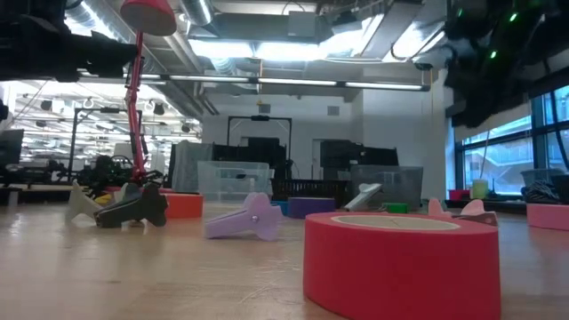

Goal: Pick and place Stapler, Stapler remover, tape
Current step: Put the top blue staple remover into the right black bin

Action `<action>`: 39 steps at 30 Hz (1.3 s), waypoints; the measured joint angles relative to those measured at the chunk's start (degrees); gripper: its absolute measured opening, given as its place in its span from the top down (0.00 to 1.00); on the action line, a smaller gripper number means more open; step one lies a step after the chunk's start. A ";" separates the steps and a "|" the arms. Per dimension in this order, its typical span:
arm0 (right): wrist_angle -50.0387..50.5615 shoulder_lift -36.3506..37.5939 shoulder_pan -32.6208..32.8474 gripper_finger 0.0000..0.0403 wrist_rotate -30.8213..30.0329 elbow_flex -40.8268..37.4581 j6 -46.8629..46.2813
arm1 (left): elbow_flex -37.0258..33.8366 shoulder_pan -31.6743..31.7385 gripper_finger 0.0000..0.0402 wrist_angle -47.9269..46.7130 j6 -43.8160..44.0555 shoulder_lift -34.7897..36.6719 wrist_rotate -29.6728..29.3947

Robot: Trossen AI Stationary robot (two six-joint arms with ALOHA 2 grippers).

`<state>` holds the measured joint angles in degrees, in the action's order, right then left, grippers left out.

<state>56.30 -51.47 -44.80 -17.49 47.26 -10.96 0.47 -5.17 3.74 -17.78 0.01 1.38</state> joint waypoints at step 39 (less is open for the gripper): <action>-22.46 -22.75 -7.75 0.78 24.42 -3.31 50.71 | 0.00 0.02 0.41 4.67 20.22 0.00 -45.46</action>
<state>33.83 -74.22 -52.55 6.93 43.94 39.75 0.47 -5.15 8.40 2.44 0.01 -44.07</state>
